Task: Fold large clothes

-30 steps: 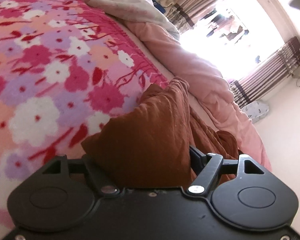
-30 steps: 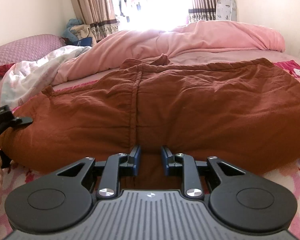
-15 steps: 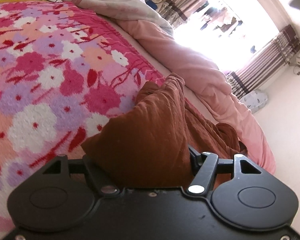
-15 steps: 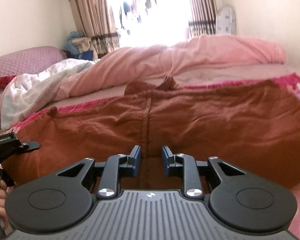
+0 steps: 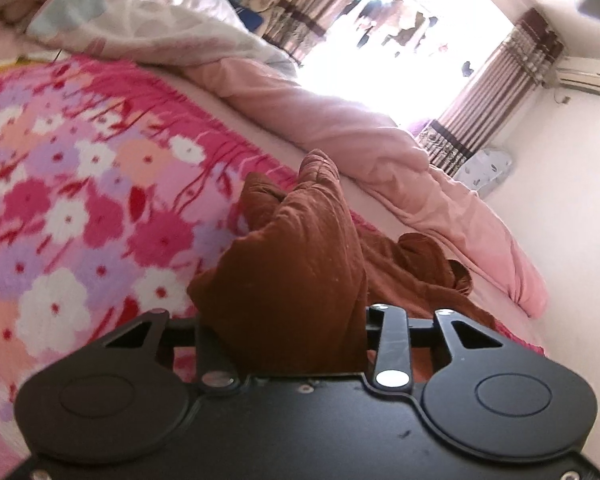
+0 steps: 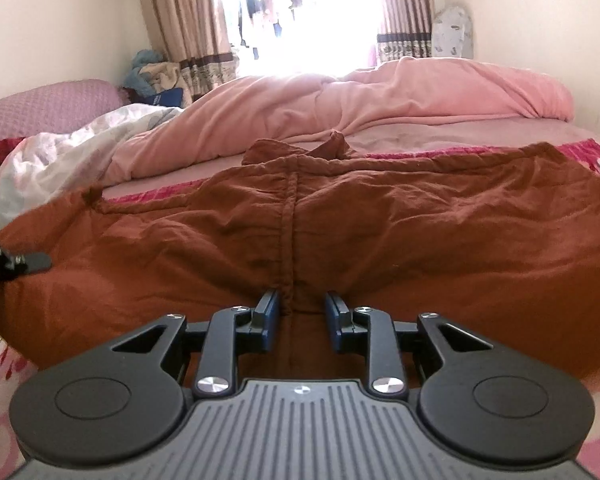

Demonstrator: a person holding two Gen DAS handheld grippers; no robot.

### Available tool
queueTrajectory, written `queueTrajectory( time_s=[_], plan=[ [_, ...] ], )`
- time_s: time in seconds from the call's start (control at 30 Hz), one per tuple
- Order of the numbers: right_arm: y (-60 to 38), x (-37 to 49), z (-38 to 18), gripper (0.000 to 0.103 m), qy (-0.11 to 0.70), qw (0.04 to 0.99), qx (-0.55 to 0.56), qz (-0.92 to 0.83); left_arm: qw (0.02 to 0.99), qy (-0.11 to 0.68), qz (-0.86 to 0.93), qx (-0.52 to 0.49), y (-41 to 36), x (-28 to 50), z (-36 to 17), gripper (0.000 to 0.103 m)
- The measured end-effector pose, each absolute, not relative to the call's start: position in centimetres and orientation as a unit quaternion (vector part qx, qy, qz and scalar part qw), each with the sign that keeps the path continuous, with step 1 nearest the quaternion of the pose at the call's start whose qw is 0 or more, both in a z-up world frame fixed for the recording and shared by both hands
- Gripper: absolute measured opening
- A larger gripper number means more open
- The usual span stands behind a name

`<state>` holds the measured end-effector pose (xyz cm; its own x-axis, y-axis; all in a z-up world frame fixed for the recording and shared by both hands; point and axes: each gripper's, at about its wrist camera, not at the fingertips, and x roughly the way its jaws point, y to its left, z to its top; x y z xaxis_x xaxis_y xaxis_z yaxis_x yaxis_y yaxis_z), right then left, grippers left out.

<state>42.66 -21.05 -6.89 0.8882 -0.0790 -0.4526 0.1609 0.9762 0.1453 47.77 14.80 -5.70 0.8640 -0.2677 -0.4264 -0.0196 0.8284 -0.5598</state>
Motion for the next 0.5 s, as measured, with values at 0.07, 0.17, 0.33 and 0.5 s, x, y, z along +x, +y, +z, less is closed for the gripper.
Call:
queueTrajectory(
  time_s=[0.07, 0.17, 0.33, 0.5],
  plan=[
    [-21.6, 42.0, -6.2, 0.039, 0.228, 0.967, 0.094, -0.057, 0.926, 0.246, -0.07, -0.277, 14.2, 47.7, -4.8, 0.036],
    [-22.8, 40.7, -5.3, 0.041, 0.226, 0.966, 0.11, -0.054, 0.93, 0.237, -0.076, -0.269, 12.8, 47.6, -3.2, 0.034],
    [-26.0, 37.9, -4.4, 0.041, 0.215, 0.966, 0.116, -0.08, 0.934, 0.225, -0.105, -0.255, 8.5, 47.6, 0.1, 0.031],
    [-30.8, 34.5, -4.2, 0.041, 0.206, 0.961, 0.145, -0.111, 0.937, 0.227, -0.15, -0.22, 0.9, 47.7, 2.8, 0.029]
  ],
)
